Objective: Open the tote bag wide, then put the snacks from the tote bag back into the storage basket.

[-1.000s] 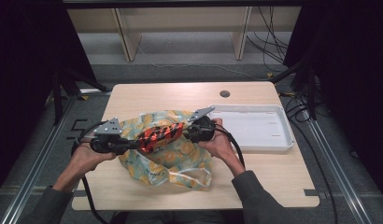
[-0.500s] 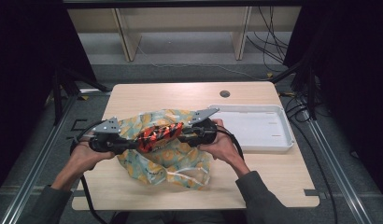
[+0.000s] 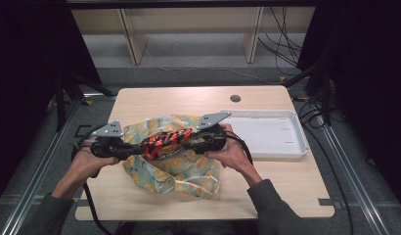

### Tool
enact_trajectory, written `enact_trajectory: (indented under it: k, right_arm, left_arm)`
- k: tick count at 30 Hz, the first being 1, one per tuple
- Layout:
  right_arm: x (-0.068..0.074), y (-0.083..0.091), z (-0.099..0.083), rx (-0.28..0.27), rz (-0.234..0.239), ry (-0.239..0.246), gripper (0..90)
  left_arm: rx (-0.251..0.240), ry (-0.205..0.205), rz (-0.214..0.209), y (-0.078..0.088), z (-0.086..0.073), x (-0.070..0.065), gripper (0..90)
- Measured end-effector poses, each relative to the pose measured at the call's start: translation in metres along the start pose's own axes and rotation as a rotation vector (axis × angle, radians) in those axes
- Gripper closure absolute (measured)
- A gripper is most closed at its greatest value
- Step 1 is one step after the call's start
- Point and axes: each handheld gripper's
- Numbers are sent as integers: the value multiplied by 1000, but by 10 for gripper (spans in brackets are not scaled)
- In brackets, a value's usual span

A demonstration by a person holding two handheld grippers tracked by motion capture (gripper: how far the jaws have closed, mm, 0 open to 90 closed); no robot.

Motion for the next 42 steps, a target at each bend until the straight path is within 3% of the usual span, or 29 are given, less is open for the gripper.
enact_trajectory:
  k: [6,12,16,20,21,23,25,27,29,30,32,35,38,40,41,42]
  right_arm:
    - [8,0,7,7,21,2,620]
    - [11,-4,8,-13,2,0,625]
    - [11,-3,7,-25,-1,4,748]
    - [7,-1,5,-25,7,-28,877]
    - [7,-1,4,-42,-12,-34,895]
    - [7,0,5,-29,8,-67,900]
    - [7,1,5,-34,-16,-55,900]
    - [9,3,5,-30,-14,-99,900]
    - [10,3,5,-49,-26,-102,900]
    - [9,5,6,-38,-22,-110,900]
    - [8,4,7,-49,-20,-115,900]
    - [10,4,8,-44,-20,-125,900]
    - [10,5,8,-47,-20,-138,900]
    - [10,6,9,-41,-22,-148,900]
    - [11,6,10,-44,-20,-157,900]
    - [11,4,10,-70,-28,-146,900]
  left_arm:
    - [-22,39,9,4,0,5,838]
    - [-22,49,3,4,-1,7,841]
    - [-21,52,4,3,-1,7,834]
    - [-28,54,-1,2,-1,6,815]
    - [-32,58,-3,2,0,6,805]
    - [-42,57,9,4,0,6,768]
    - [-51,58,18,6,0,5,650]
    - [-31,47,28,9,-2,2,568]
    - [-15,39,65,10,-5,-3,465]
    - [-3,55,89,10,-7,-7,416]
    - [32,39,125,10,-13,-13,356]
    - [13,45,170,10,-23,-25,305]
    - [-43,99,217,11,-35,-37,286]
    - [-33,102,257,12,-42,-44,282]
    - [-7,70,272,14,-45,-44,280]
    - [-32,97,286,12,-49,-48,276]
Point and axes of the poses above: each handheld gripper's, and its own axes: y roughly backward along the jaws, z roughly out of its top, x roughly to its left, and after that the axes turned 2 degrees about -z, right-handed
